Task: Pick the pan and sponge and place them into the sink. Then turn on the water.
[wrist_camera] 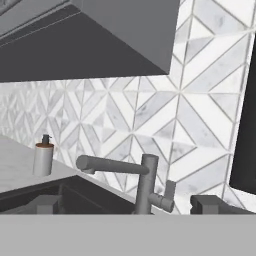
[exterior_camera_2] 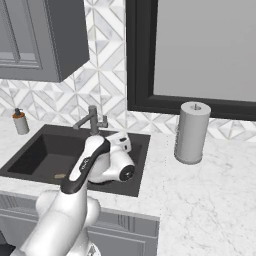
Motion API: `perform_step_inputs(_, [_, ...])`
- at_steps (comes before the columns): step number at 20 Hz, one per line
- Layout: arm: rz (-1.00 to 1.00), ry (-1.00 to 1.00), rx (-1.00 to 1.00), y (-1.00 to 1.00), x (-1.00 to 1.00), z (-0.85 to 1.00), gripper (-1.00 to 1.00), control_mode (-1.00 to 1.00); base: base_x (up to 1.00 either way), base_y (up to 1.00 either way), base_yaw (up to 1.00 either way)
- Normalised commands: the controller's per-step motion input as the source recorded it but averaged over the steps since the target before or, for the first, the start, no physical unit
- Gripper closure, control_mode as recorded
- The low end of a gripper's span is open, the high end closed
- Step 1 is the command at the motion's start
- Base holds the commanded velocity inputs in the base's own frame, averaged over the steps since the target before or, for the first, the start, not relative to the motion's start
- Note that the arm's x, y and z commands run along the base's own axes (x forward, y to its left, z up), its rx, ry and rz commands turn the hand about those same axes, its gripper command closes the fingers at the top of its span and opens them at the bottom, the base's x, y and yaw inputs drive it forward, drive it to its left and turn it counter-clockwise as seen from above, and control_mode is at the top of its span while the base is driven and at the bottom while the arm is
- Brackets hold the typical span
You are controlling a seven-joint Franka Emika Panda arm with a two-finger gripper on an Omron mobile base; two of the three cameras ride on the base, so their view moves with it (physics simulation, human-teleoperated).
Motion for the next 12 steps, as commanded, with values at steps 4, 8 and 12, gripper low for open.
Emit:
perform_step_inputs(4, [-0.02, -0.01, 0.01, 0.58, 0.35, -0.37, -1.00, -1.00, 0.00, 0.00, 0.00])
perform_step_inputs(8, [-0.07, -0.06, 0.03, 0.38, 0.33, -0.17, -1.00, -1.00, 0.00, 0.00, 0.00])
perform_step_inputs(12, [-0.07, -0.06, 0.07, 0.18, 0.28, -0.03, -1.00, -1.00, 0.00, 0.00, 0.00])
